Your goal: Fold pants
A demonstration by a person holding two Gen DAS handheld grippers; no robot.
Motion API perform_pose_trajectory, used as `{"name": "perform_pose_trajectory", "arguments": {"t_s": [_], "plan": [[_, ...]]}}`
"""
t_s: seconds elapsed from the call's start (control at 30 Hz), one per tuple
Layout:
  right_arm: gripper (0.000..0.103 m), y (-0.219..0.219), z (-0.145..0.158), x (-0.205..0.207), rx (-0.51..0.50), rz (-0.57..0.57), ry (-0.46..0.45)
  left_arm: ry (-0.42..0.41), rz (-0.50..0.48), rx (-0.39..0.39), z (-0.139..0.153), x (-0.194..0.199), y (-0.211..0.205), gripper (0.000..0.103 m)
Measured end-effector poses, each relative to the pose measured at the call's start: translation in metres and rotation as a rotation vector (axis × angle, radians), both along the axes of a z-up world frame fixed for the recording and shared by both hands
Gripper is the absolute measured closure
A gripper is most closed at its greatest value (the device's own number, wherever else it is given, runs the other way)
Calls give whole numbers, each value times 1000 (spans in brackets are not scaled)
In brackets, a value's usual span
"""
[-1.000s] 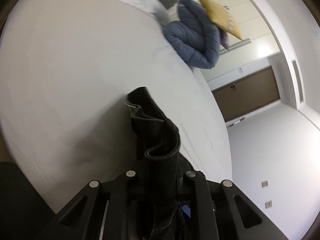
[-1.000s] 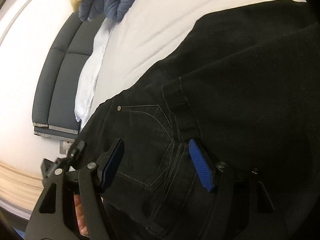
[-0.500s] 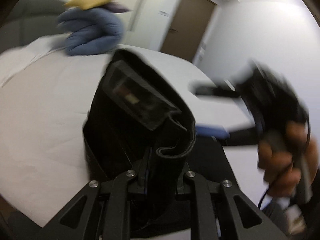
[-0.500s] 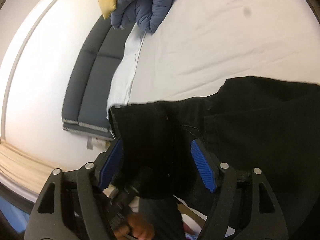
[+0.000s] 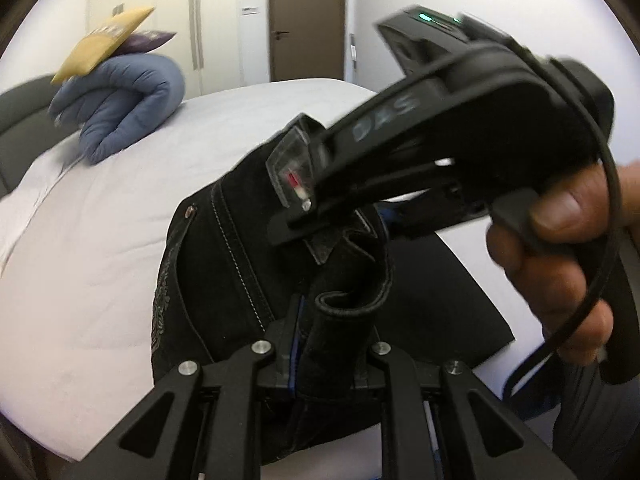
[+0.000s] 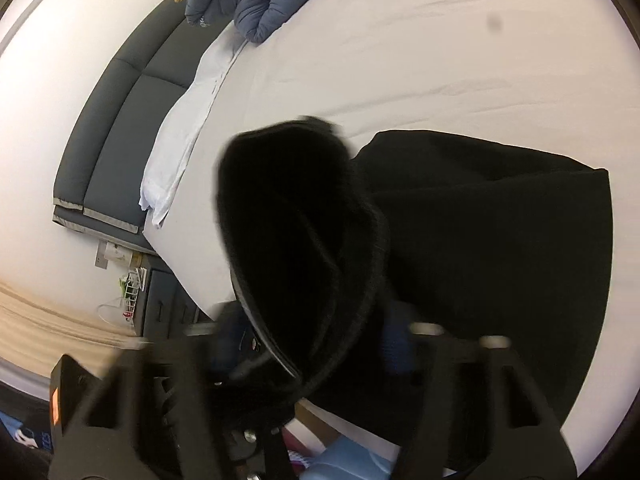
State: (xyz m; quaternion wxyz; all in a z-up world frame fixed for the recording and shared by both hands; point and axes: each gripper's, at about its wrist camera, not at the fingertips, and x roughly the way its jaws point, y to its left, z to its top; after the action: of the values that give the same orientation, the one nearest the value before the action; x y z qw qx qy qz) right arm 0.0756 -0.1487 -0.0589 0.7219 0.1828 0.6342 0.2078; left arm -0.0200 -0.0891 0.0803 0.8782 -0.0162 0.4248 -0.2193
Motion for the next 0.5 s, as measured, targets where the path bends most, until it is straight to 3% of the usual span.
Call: {"name": "perform_pose_trajectory", "arguments": {"t_s": [0.07,0.3,0.5], "plan": [[88,-9,2,-7,-31,-10,-35,2,-30,-4,-1,0,-10,87],[89,-78,-19,-26,12,-144,-14,6,-154,20,-7,8,-61,86],[90,-117,-36,-24,26,-183,-30,17,-184,29,-9,23,-85,86]]}}
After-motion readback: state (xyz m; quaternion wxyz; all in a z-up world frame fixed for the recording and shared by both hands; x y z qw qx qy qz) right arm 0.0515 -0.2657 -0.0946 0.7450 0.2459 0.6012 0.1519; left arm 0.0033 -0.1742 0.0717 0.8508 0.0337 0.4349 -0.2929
